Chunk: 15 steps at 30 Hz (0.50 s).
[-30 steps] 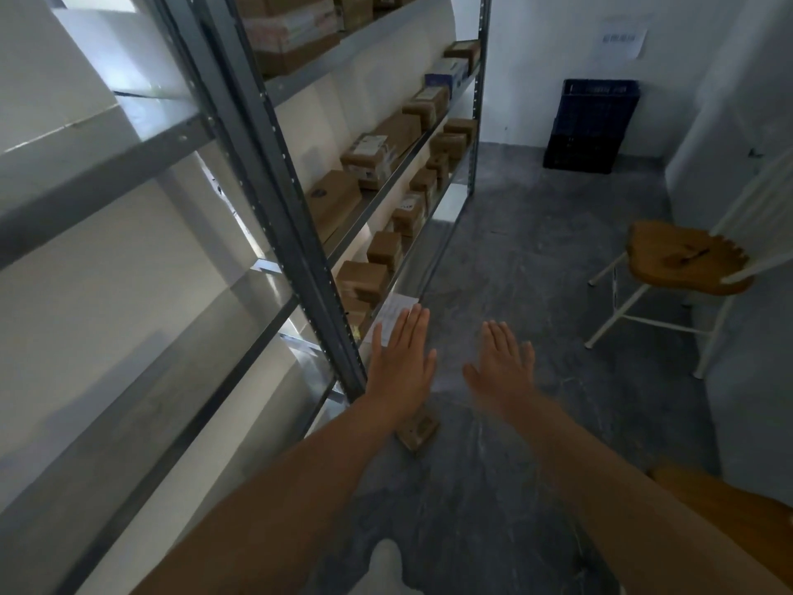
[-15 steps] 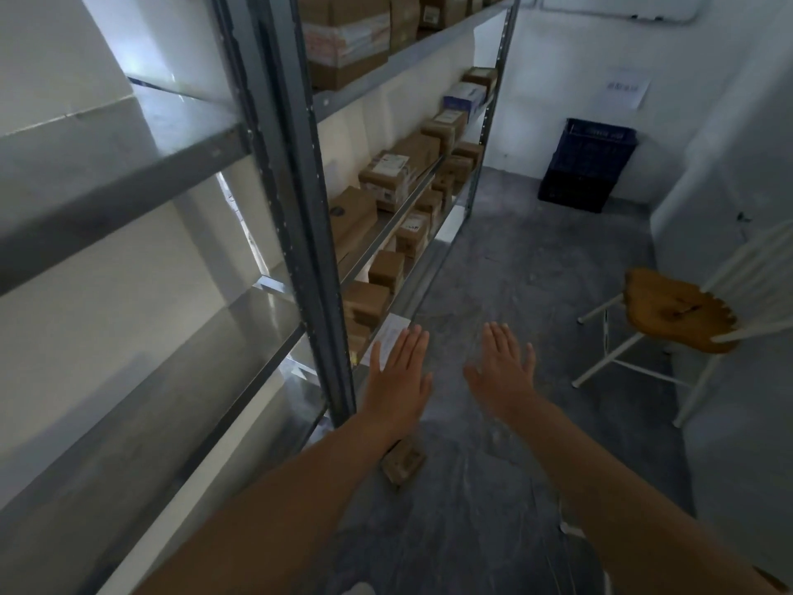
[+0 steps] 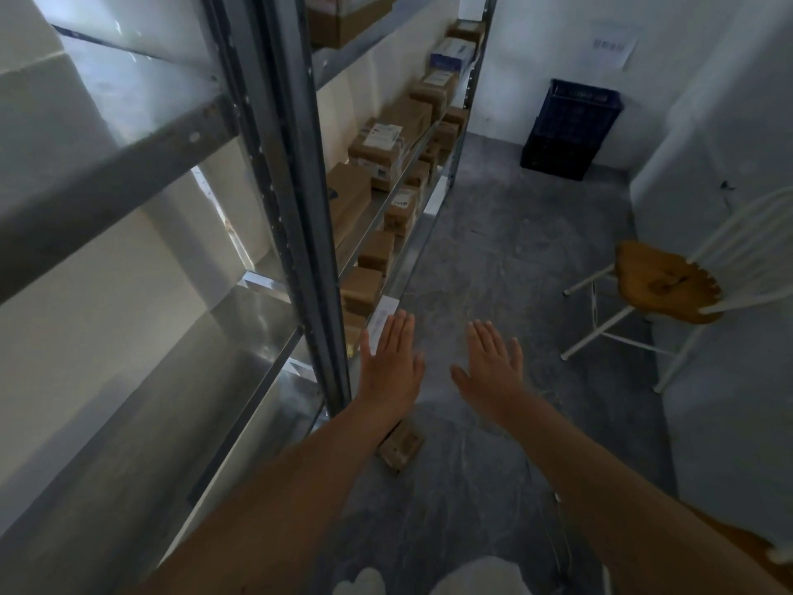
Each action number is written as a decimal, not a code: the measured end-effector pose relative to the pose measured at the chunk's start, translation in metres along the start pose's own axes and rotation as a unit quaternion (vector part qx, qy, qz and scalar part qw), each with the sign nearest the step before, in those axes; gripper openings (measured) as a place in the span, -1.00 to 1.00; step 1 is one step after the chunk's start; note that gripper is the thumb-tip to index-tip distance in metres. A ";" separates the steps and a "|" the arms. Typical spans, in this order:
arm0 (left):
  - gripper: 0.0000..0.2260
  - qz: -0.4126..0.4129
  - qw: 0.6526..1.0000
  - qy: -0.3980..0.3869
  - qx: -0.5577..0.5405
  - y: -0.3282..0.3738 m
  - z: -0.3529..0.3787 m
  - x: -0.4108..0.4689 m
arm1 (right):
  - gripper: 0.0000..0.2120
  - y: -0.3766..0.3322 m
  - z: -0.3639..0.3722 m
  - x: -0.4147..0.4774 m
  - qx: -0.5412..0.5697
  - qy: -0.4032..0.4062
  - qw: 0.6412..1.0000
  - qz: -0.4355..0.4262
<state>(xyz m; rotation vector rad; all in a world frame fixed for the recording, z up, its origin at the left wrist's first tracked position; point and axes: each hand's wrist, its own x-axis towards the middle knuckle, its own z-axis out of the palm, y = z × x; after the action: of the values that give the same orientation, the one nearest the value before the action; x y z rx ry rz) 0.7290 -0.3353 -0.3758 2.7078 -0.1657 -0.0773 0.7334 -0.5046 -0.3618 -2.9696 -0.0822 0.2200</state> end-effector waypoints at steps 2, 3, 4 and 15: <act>-0.45 0.008 1.000 -0.002 0.000 0.000 0.001 0.007 | -0.28 0.005 -0.002 0.010 0.001 -0.008 1.000 0.010; -0.45 0.008 1.000 -0.003 0.002 0.001 0.000 0.011 | -0.28 0.007 -0.003 0.017 0.003 -0.011 1.000 0.015; -0.45 0.005 1.000 -0.003 0.004 0.001 0.000 0.016 | -0.28 0.008 -0.004 0.023 0.006 -0.014 1.000 0.017; -0.46 -0.060 0.997 0.038 0.004 0.009 -0.005 0.078 | -0.30 0.020 -0.013 0.106 0.024 -0.046 0.996 -0.074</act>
<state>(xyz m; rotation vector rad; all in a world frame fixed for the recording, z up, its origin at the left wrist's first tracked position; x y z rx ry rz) 0.8053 -0.3512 -0.3700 2.7224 0.0206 -0.0081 0.8405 -0.5195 -0.3677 -2.8883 -0.3032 0.3356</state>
